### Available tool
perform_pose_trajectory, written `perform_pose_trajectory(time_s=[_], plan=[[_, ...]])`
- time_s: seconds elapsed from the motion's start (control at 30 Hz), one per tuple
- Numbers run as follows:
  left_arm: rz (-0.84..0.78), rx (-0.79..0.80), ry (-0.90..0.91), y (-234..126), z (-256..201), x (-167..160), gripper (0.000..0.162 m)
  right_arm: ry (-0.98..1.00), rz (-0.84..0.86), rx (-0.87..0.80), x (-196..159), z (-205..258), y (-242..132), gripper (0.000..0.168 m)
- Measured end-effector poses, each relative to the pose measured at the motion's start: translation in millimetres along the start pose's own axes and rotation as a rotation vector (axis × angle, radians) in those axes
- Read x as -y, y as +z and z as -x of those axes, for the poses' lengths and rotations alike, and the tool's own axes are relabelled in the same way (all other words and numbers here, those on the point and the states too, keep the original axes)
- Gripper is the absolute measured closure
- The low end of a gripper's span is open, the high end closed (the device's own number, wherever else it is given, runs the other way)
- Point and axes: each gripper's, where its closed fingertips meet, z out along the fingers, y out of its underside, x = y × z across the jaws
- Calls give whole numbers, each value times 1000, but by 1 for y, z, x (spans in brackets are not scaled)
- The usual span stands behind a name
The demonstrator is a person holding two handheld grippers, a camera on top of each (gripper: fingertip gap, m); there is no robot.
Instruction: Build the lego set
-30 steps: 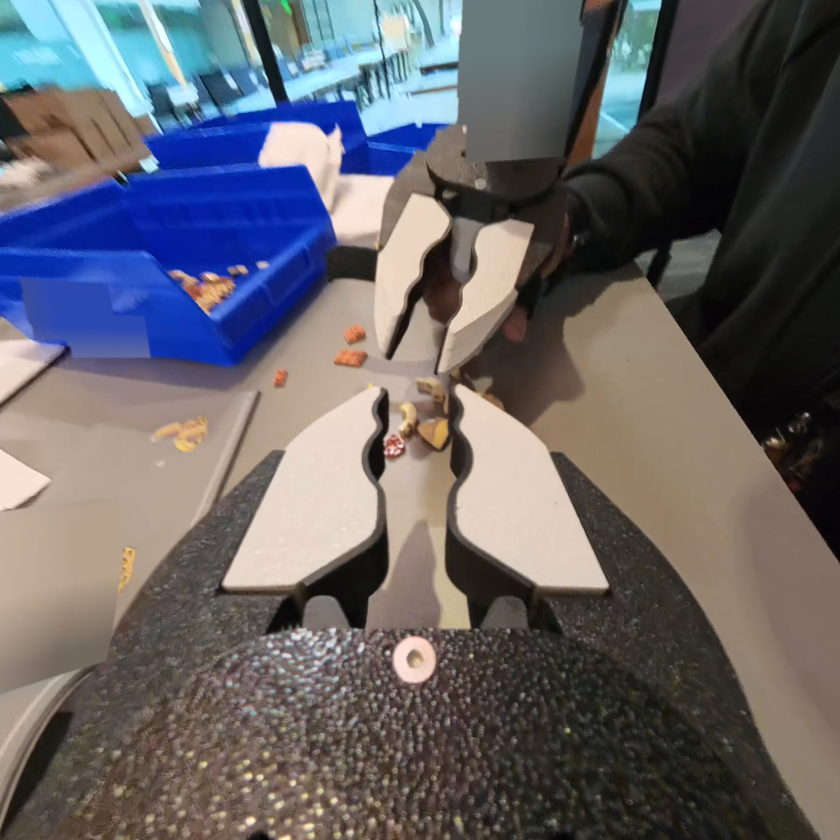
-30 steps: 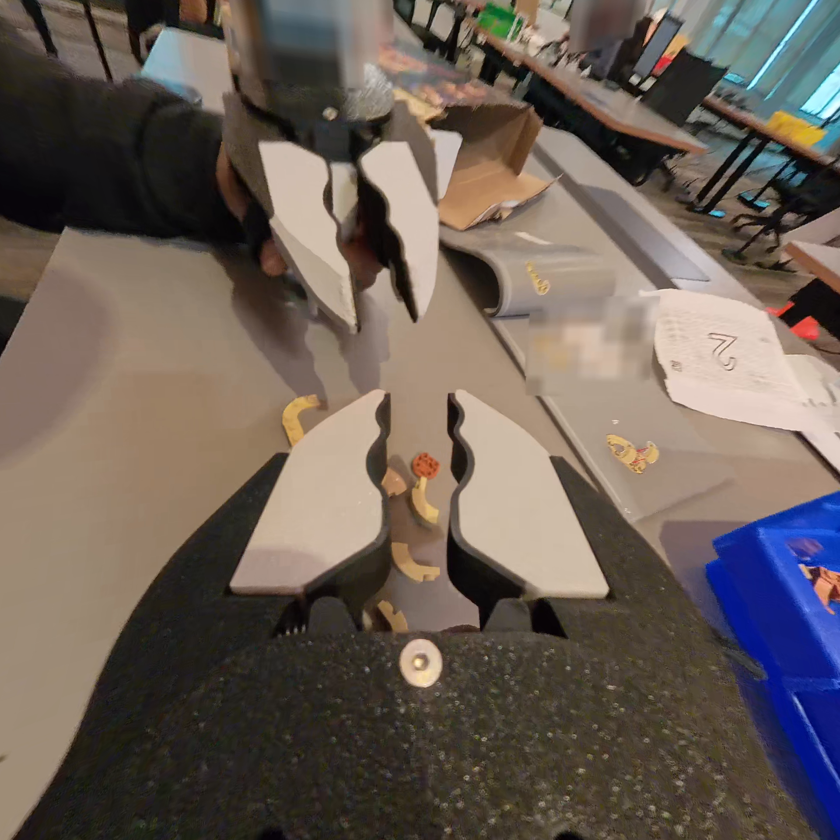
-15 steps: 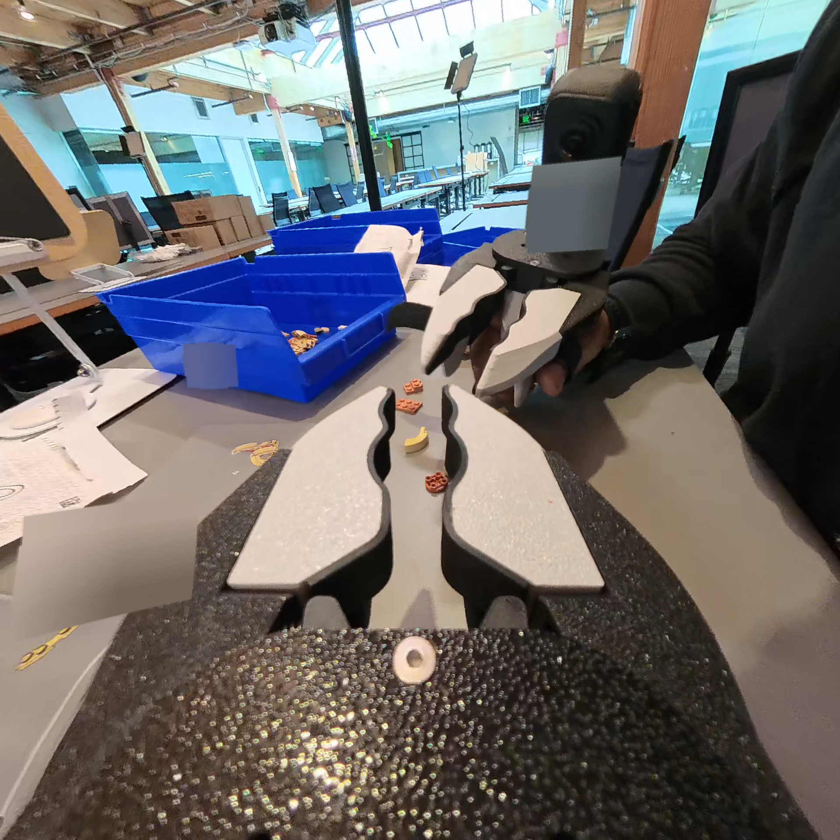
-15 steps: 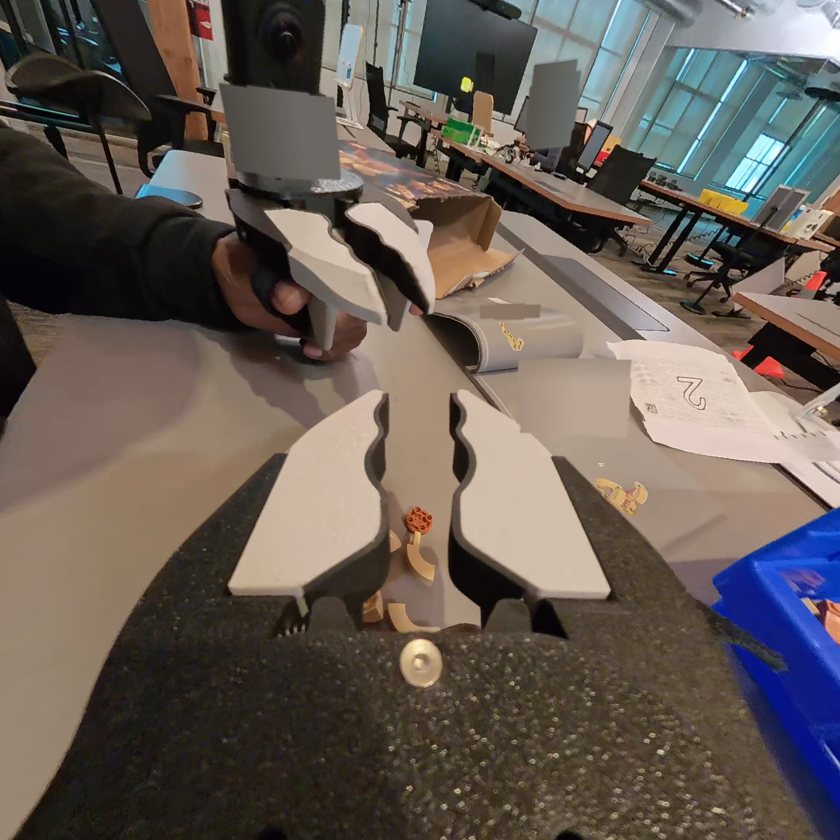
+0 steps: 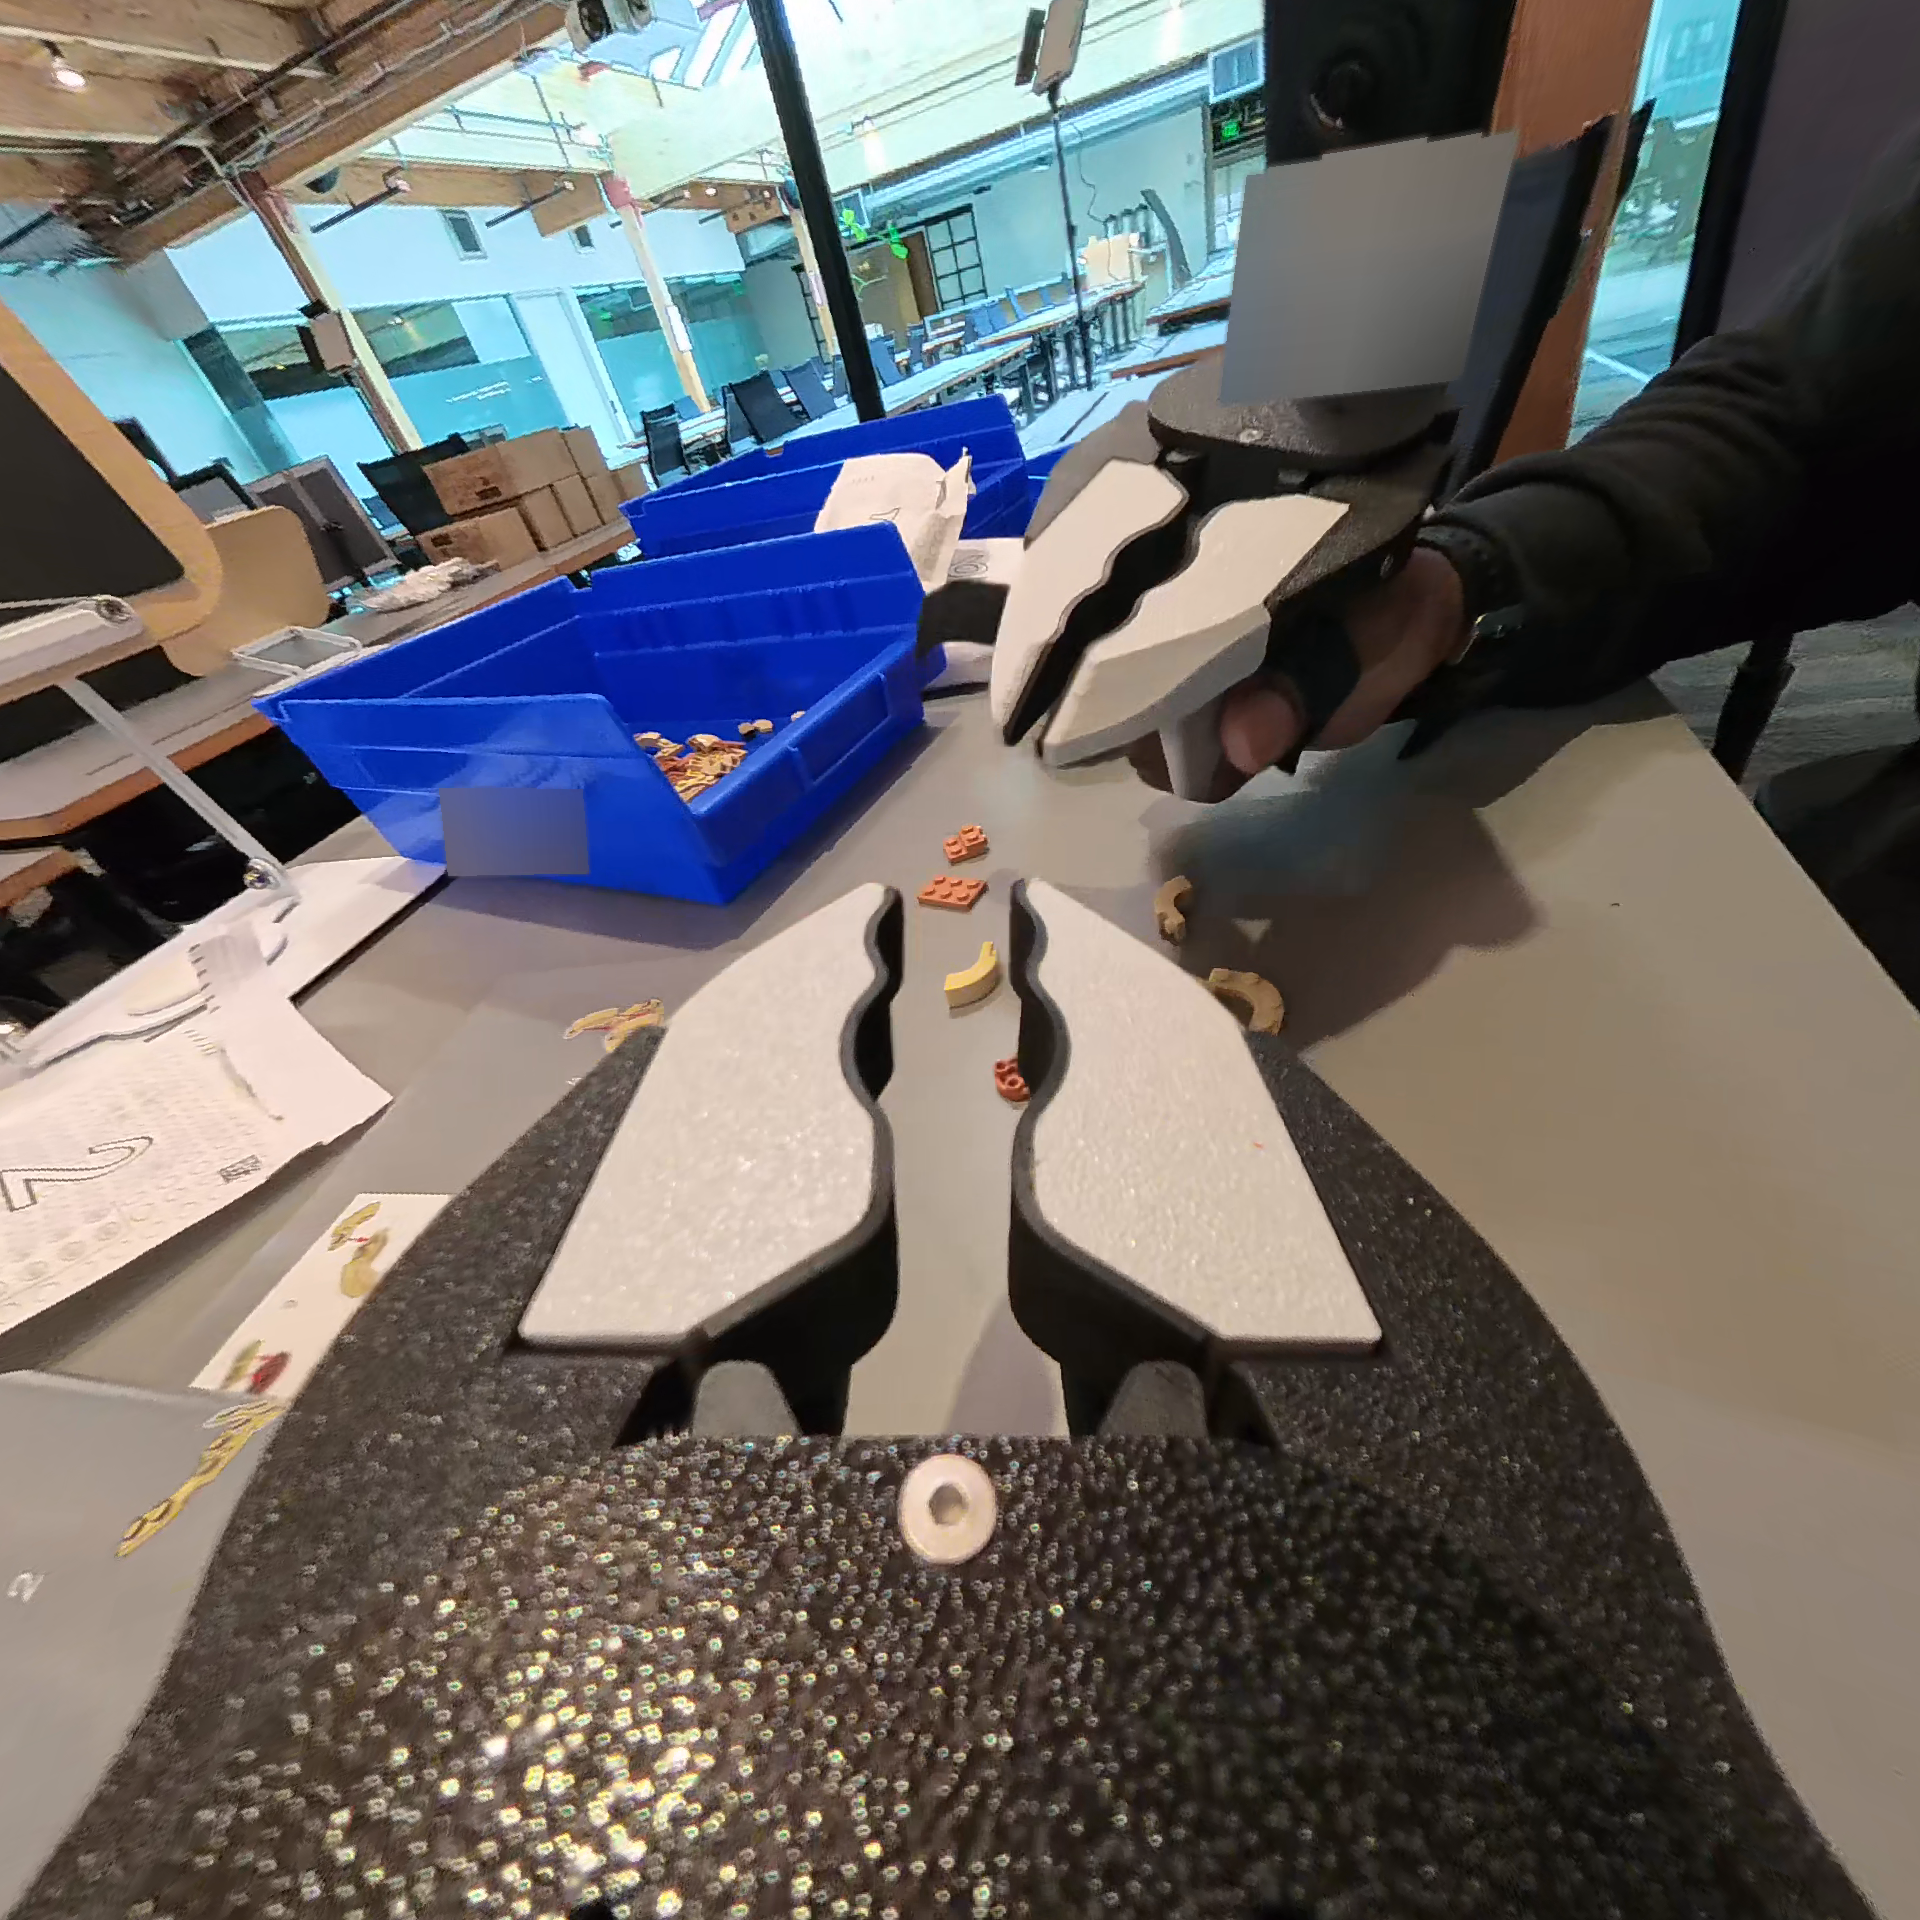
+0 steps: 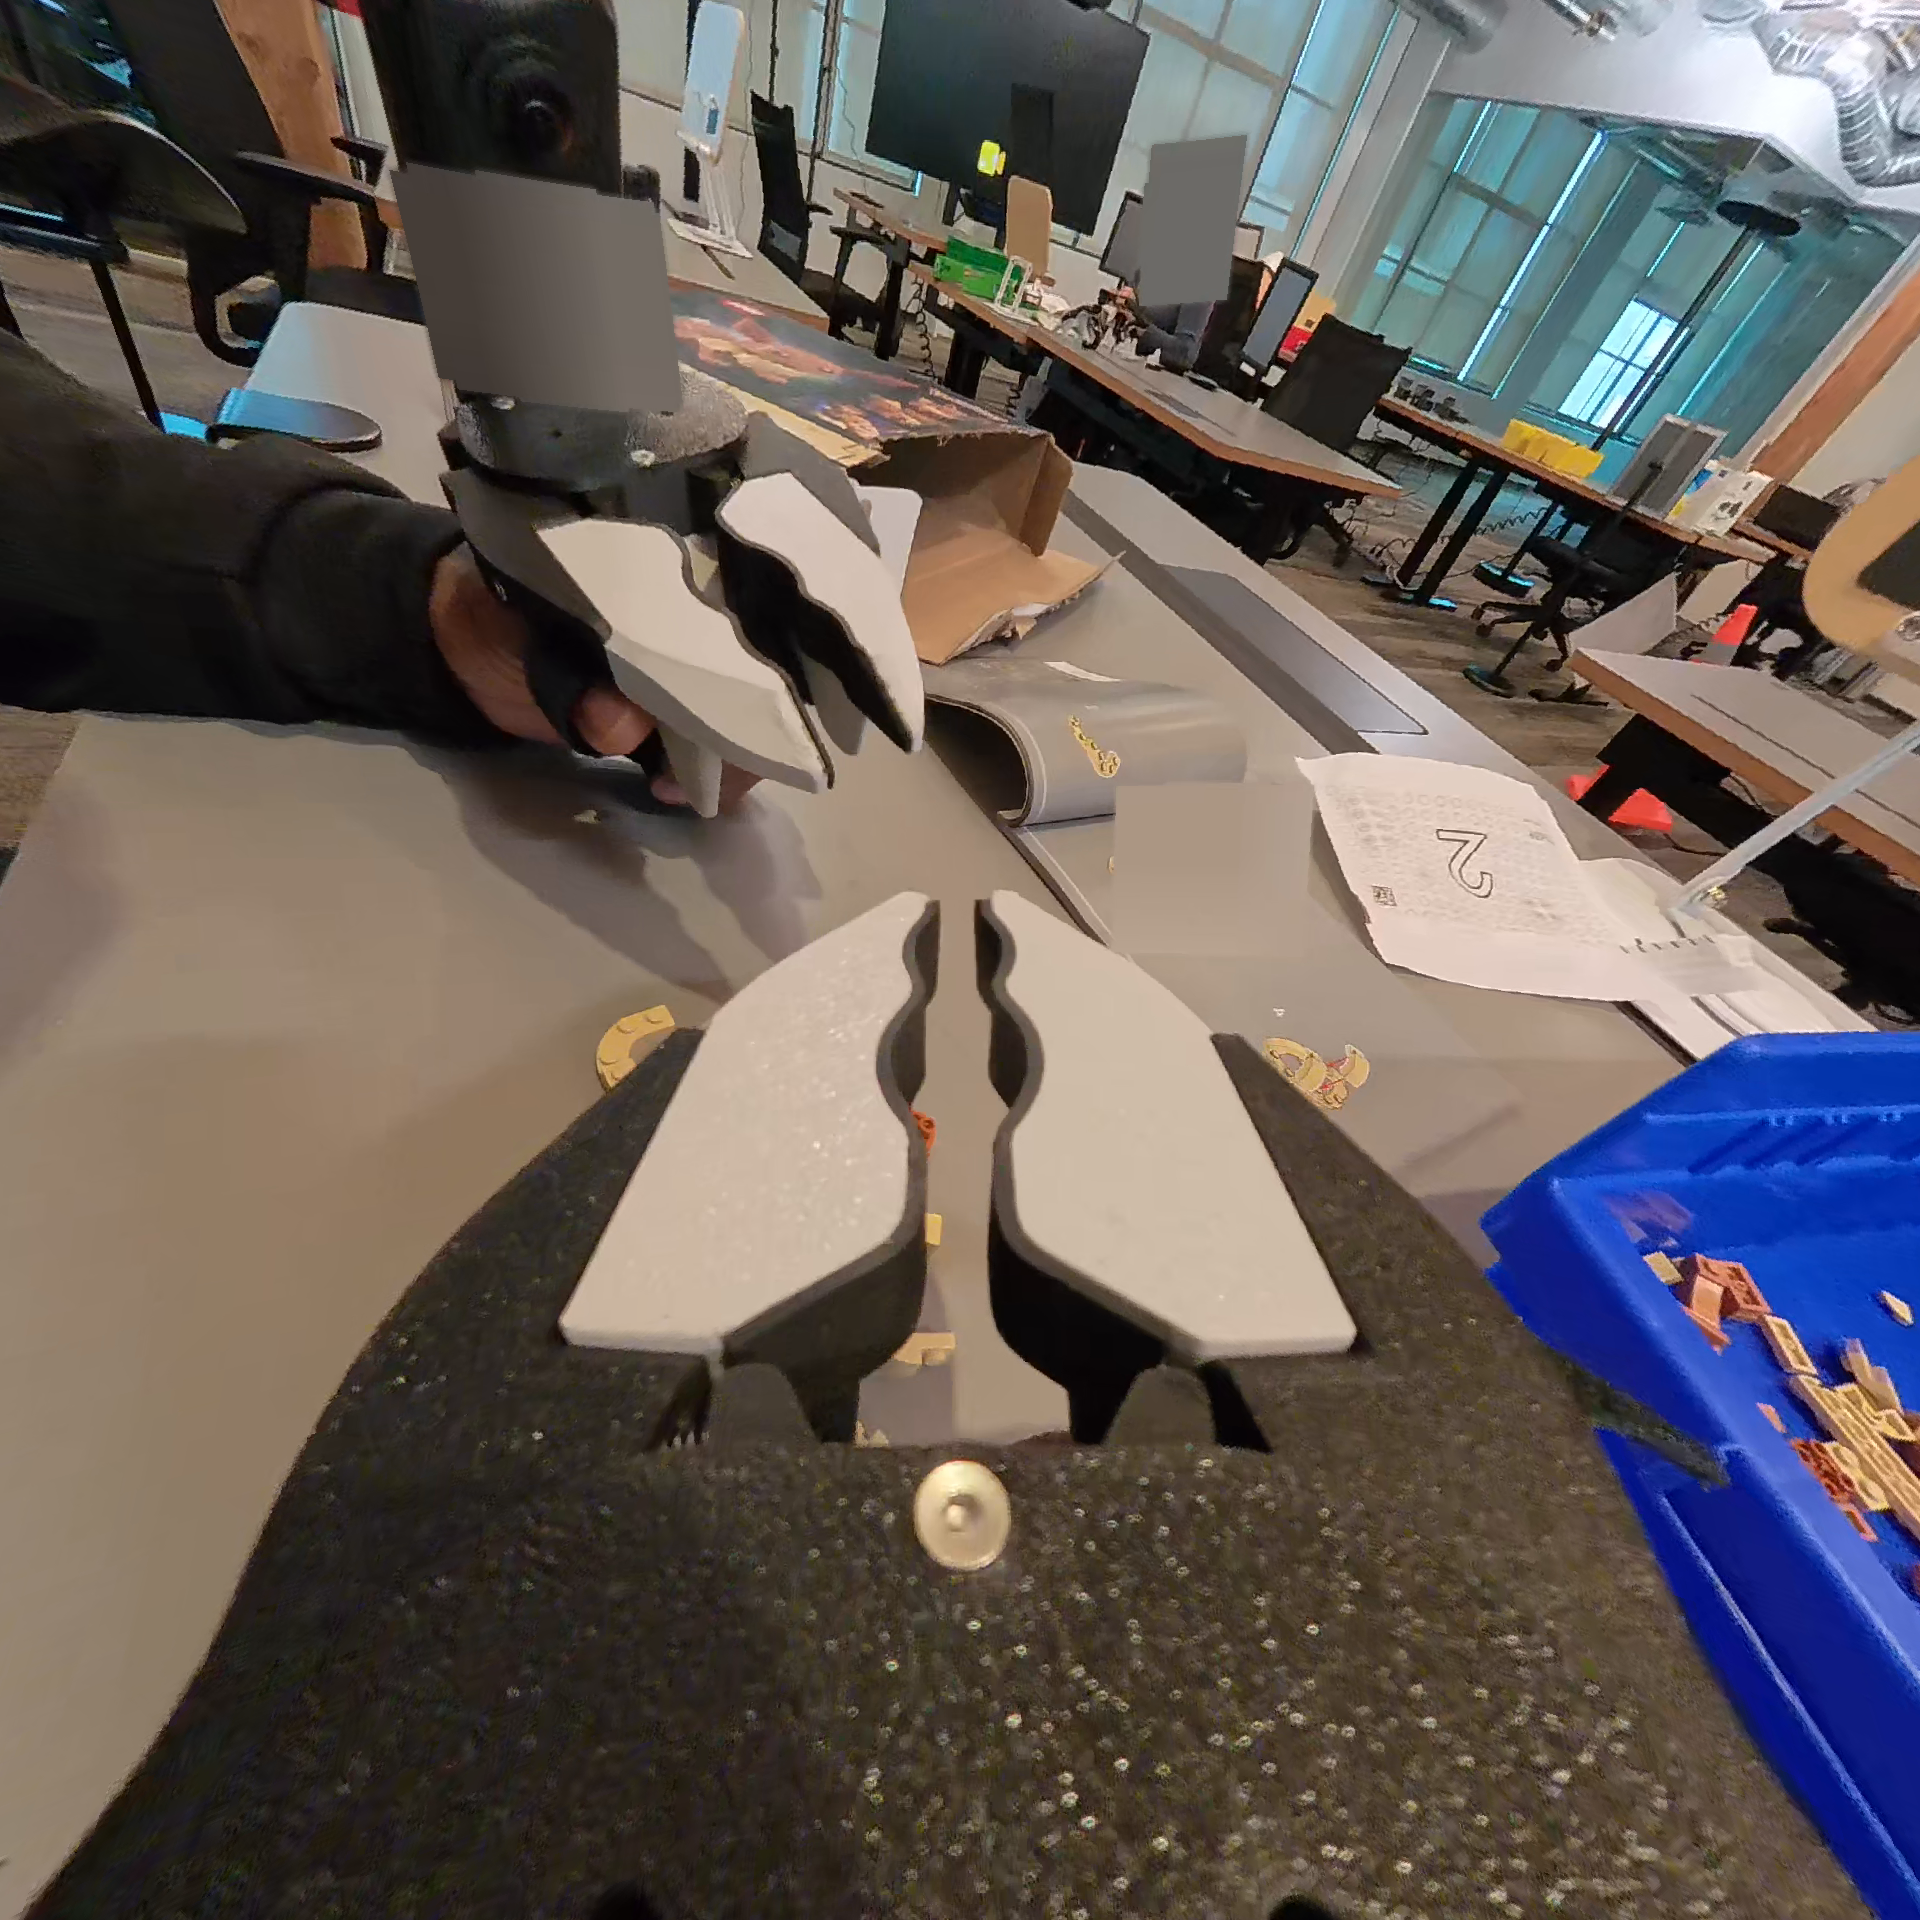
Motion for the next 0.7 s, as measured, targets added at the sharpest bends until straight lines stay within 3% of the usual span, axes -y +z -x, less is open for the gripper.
perform_pose_trajectory(time_s=[0.23, 0.7], plan=[[-10, 33, 6, -4, 10, -1, 144, 17, 33, 3, -8, -4, -2, 166], [-104, 92, -96, -15, 34, 7, 147, 292, 188, -30, -49, -24, 4, 168]])
